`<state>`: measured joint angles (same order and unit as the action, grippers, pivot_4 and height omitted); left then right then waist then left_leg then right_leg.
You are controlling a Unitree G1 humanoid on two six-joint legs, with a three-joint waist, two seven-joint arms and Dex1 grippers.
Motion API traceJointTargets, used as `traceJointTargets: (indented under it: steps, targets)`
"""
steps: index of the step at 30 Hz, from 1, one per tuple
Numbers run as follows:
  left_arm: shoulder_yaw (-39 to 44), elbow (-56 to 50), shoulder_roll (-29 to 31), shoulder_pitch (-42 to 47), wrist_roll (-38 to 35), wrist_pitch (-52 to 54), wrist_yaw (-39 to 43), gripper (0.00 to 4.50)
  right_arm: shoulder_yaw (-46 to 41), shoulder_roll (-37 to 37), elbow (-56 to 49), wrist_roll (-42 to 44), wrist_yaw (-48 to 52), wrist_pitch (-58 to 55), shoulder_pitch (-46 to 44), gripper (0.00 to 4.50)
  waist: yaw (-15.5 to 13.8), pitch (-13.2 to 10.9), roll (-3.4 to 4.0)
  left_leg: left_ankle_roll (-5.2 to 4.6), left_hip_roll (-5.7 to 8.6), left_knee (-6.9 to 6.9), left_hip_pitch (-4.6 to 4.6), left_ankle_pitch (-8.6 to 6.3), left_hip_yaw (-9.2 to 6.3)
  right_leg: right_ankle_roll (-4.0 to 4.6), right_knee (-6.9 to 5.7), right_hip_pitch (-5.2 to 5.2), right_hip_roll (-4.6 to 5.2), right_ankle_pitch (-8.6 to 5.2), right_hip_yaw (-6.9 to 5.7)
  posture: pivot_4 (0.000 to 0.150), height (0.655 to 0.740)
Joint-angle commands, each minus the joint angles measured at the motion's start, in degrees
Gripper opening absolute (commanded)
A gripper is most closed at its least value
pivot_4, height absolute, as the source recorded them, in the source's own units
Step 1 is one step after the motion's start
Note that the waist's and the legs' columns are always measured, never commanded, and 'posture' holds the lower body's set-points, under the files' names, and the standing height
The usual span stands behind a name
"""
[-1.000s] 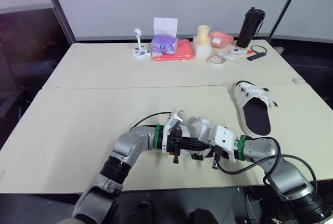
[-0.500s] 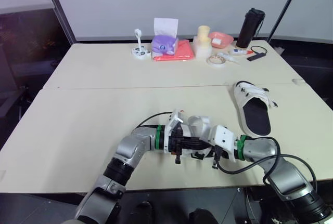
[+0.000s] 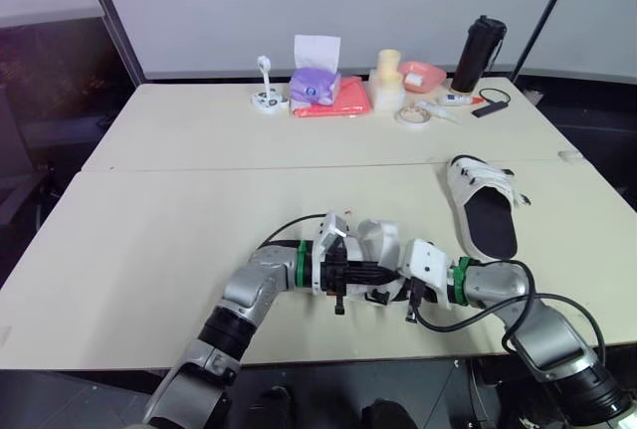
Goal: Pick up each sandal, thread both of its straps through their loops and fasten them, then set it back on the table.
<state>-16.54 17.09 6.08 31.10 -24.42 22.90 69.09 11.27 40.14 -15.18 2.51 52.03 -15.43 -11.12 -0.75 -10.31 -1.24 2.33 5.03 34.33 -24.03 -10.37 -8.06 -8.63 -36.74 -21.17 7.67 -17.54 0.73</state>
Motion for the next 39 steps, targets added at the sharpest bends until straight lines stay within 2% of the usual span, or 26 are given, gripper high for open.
traceJointTargets:
  steps: [1, 12, 20, 25, 32, 39]
  targets:
    - [0.0, 1.0, 0.8, -1.7, 1.5, -0.3, -0.9, 0.05, 0.8, 0.6, 1.3, -1.0, 0.3, -0.4, 0.3, 0.00, 0.0, 0.0, 0.00, 0.00, 0.00, 0.00, 0.00, 0.00, 0.00, 0.00, 0.00, 0.00, 0.00, 0.00, 0.00, 0.150, 0.7400]
    - [1.2, -3.8, 2.9, -3.0, -1.0, 1.6, 1.4, 0.05, 1.1, 0.8, 2.5, -1.0, 0.4, 0.3, -0.3, 0.00, 0.1, 0.0, 0.01, 0.00, -0.02, -0.04, 0.02, 0.00, -0.01, 0.00, -0.02, -0.04, -0.01, 0.00, 0.01, 0.150, 0.7400]
    - [-0.6, -5.4, 3.9, -4.1, 0.1, -1.6, 4.4, 0.05, 1.2, 0.7, 3.2, -1.0, 0.7, 0.8, -0.9, 0.00, 0.2, 0.0, 0.01, 0.00, -0.02, -0.04, 0.02, 0.00, -0.01, 0.00, -0.04, -0.06, -0.01, 0.00, 0.02, 0.150, 0.7400]
    - [-2.4, -4.7, 4.7, -5.0, 2.9, -7.9, 5.7, 0.05, 1.2, 0.8, 3.3, -1.1, 0.8, 0.9, -0.8, 0.00, 0.1, 0.0, 0.01, 0.00, -0.03, -0.05, 0.02, 0.00, -0.01, 0.01, -0.04, -0.07, -0.01, 0.00, 0.03, 0.150, 0.7400]
    - [-4.1, 1.0, 4.3, -4.5, 9.7, -21.9, 4.2, 0.05, 1.2, 0.7, 3.6, -1.1, 0.8, 1.0, -0.9, 0.00, 0.1, 0.0, 0.02, 0.00, -0.03, -0.05, 0.03, 0.00, -0.01, 0.02, -0.02, -0.04, -0.01, 0.00, 0.04, 0.150, 0.7400]
    - [-4.8, 5.9, 4.8, -3.8, 12.5, -30.0, 4.4, 0.05, 1.3, 0.6, 4.1, -1.2, 0.8, 1.3, -1.3, 0.00, 0.0, 0.1, 0.00, 0.00, -0.04, -0.05, 0.32, 0.00, 0.00, 0.19, 0.05, 0.30, 0.00, -0.08, 0.04, 0.150, 0.7400]
